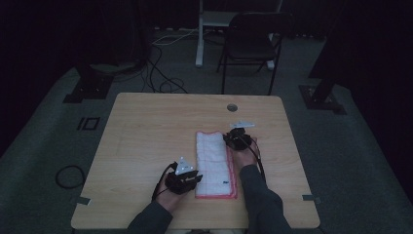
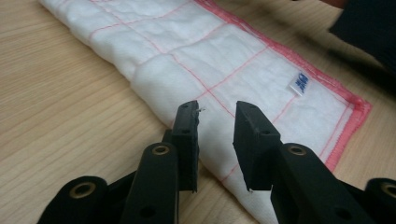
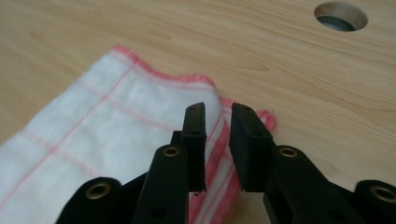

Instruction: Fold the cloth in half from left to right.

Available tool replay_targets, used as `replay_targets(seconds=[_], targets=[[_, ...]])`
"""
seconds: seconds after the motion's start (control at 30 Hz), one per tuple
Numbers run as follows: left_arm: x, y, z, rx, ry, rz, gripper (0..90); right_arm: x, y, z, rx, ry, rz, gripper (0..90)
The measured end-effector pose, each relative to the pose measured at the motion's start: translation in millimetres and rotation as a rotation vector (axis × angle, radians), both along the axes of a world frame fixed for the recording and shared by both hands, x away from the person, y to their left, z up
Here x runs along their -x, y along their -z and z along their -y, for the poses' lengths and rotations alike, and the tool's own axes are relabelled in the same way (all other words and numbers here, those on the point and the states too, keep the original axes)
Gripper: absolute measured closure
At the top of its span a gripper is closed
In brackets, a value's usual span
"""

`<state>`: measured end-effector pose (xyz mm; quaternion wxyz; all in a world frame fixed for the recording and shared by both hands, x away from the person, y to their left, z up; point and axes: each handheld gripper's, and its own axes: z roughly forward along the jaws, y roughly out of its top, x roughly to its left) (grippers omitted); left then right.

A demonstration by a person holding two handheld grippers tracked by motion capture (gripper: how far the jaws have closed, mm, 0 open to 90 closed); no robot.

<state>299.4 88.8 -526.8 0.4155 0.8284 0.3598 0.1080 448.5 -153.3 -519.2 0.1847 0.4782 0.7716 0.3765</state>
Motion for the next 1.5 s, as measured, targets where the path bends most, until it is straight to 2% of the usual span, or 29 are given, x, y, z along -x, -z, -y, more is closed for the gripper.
replay_targets(seconds=[0.07,0.17,0.27,0.33,0.47,0.6,0.67,0.73,0.83,0.93,1.13,1.37,1.5], targets=[[0.0,1.8,1.2,-0.006,0.002,-0.005,72.4,-7.4,4.0,-2.1,-0.017,0.01,-0.035,69.7],[-0.1,5.5,2.8,-0.019,0.006,-0.02,72.7,-15.5,11.7,-5.2,-0.015,0.008,-0.08,67.9],[-0.1,8.1,4.0,-0.033,0.009,-0.03,72.8,-17.9,14.8,-5.6,-0.028,-0.007,-0.099,82.5],[-0.4,9.2,4.1,-0.034,0.009,-0.033,72.9,-14.9,10.2,-6.4,-0.017,-0.023,-0.068,86.2],[0.2,11.0,4.7,-0.045,0.01,-0.038,73.5,-5.5,-5.2,-5.1,0.016,-0.019,0.004,86.8],[1.2,11.8,5.5,-0.055,0.012,-0.042,73.8,-0.7,-16.6,-1.5,0.087,0.008,0.04,86.5],[1.5,12.1,5.4,-0.055,0.013,-0.043,73.8,-1.2,-16.9,-0.8,0.138,0.013,0.05,79.6],[2.2,12.4,5.4,-0.053,0.011,-0.042,73.7,-3.3,-15.3,0.7,0.203,0.049,0.073,71.5],[1.5,12.0,4.9,-0.051,0.015,-0.044,73.4,-6.3,-15.9,10.0,0.167,0.101,0.067,67.4],[0.5,10.8,4.1,-0.046,0.009,-0.038,71.5,-6.2,-15.9,15.2,0.151,0.098,0.067,65.1],[-8.3,3.8,-2.3,-0.032,-0.038,-0.009,67.5,-5.5,-10.4,19.8,0.122,0.096,0.049,63.1],[-31.9,-8.6,-9.0,-0.025,-0.081,0.035,64.5,-6.8,-5.3,18.6,0.078,0.089,0.021,61.0],[-49.1,-11.2,-11.4,0.003,-0.117,0.041,63.8,-6.6,-2.9,17.1,0.061,0.082,0.01,60.0]])
